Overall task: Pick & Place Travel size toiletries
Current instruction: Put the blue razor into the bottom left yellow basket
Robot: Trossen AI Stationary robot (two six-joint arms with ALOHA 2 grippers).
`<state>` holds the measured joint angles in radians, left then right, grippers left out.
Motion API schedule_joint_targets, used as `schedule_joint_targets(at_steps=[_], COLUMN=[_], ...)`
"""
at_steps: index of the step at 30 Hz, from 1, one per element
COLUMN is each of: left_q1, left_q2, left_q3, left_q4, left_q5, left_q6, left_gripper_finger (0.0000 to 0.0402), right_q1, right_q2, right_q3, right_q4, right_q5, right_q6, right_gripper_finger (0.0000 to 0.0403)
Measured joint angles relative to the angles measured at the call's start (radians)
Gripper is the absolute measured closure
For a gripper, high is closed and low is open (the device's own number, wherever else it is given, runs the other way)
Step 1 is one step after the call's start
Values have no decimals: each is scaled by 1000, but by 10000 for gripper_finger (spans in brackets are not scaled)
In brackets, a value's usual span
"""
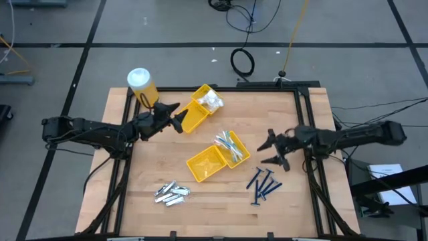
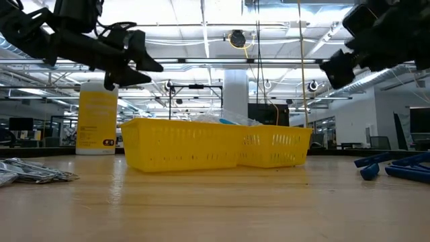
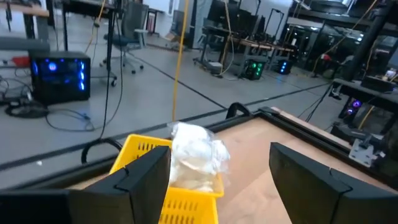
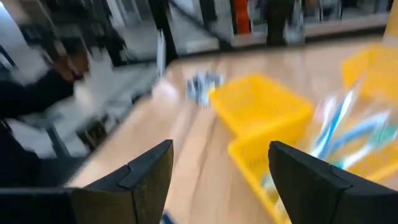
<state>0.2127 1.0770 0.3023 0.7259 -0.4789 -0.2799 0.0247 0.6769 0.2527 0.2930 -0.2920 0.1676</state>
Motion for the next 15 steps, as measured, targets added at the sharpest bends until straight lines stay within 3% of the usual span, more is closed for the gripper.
schedule_joint_targets(at_steps=[8,15], left_q1=[0,-1], left_q2=[16,16], left_q3=[-1,-1], left_q4=[-18,-41], left_q5=[59,137], left_q6=[-91,-123], left_gripper_finger=[133,133], right_q1=[237,279], right_q2=[171,371], right_q3=[68,123], right_q4=[-240,-286], right_q5=[296,321], right_q6=[-38,-60], right_gripper_finger=[157,174])
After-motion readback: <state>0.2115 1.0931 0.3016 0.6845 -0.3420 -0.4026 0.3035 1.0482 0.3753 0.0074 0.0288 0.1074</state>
